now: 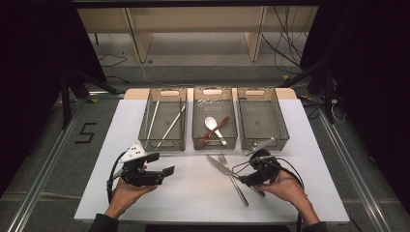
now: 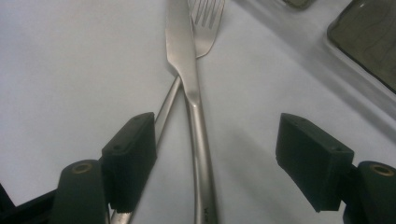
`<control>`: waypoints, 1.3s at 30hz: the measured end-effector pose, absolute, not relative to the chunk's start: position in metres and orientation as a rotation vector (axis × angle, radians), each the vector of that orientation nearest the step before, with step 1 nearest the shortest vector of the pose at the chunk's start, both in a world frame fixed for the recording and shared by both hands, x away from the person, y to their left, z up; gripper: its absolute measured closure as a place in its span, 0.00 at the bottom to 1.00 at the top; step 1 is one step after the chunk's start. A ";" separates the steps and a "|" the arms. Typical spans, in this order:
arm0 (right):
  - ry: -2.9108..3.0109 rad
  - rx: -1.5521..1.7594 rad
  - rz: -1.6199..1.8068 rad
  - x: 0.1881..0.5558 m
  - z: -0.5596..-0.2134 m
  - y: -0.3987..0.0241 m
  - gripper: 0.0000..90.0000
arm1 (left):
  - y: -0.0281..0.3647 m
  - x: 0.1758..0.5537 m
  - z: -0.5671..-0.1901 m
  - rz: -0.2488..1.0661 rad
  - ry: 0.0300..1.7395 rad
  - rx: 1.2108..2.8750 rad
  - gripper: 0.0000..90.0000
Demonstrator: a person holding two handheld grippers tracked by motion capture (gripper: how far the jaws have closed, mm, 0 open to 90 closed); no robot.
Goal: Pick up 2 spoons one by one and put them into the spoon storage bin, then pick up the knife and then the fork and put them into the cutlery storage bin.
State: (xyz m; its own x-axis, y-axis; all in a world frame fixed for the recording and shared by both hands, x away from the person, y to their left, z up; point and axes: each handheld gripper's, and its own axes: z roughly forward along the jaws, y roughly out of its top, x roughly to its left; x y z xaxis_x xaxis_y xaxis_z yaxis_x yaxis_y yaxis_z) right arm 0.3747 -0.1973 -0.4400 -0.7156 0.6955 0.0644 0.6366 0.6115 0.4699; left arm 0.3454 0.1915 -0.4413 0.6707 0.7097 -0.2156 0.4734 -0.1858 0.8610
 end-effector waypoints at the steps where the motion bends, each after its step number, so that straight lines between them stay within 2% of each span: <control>1: 2.707 1.125 0.710 0.374 -0.440 -0.197 0.33 | 0.192 0.346 -0.442 0.277 0.931 1.834 0.19; 11: 2.720 1.126 0.675 0.377 -0.441 -0.191 0.33 | 0.197 0.342 -0.444 0.260 0.935 1.804 0.19; 39: 2.862 1.058 0.380 0.388 -0.453 -0.166 0.70 | 0.202 0.334 -0.445 0.281 0.928 1.792 0.18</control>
State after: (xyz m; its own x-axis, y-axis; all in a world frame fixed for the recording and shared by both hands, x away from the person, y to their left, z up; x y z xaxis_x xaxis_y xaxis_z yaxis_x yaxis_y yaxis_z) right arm 0.3885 -0.1660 -0.4526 -0.7612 0.6481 0.0232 0.6317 0.7328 0.2528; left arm 0.3343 0.2022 -0.4453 0.6714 0.7042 -0.2309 0.4580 -0.1493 0.8763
